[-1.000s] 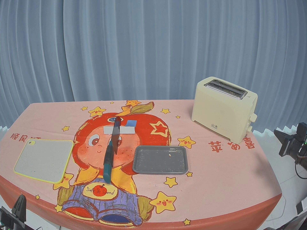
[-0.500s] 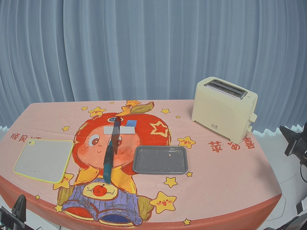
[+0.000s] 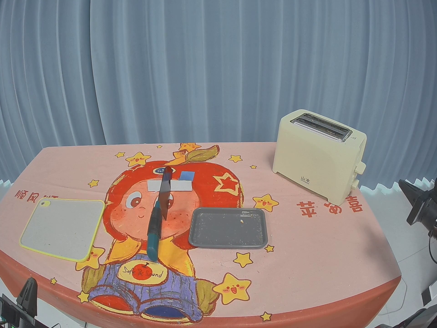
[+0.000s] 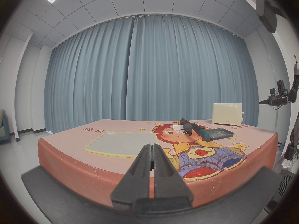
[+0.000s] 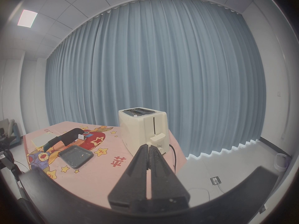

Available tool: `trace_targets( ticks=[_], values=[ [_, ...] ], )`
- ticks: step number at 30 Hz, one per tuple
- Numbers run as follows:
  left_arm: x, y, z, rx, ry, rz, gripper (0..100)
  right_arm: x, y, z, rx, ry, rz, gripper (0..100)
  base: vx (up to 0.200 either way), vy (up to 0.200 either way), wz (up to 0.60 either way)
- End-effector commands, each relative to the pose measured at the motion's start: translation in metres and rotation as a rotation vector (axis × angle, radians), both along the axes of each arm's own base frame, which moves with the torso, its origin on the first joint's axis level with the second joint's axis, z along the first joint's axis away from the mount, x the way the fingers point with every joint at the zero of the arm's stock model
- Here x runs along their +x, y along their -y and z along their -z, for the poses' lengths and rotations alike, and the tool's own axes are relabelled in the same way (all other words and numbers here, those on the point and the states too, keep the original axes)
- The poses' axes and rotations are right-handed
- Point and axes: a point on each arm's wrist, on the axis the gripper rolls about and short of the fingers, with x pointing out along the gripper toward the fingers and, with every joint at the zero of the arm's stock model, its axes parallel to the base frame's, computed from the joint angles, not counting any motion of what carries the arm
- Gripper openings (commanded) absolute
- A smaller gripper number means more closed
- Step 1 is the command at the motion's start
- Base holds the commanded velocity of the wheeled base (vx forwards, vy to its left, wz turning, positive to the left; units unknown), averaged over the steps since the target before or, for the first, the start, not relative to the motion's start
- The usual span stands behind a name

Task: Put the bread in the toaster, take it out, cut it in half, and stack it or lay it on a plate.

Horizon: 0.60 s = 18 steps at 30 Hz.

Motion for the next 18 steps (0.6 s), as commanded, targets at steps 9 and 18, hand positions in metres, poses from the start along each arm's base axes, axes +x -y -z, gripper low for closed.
trace_targets(
  ticks=[9,18],
  values=[
    [0.0001,0.0,0.0052,0.0,-0.001,-0.001,0,-0.0056,-0.0017,-0.0016,0.001,0.018,-0.027,0,0.0,0.0,0.0],
    [0.0001,0.0,0.0052,0.0,-0.001,-0.001,0,-0.0084,-0.0023,-0.0022,-0.002,0.026,-0.031,0,0.0,0.0,0.0]
  ],
)
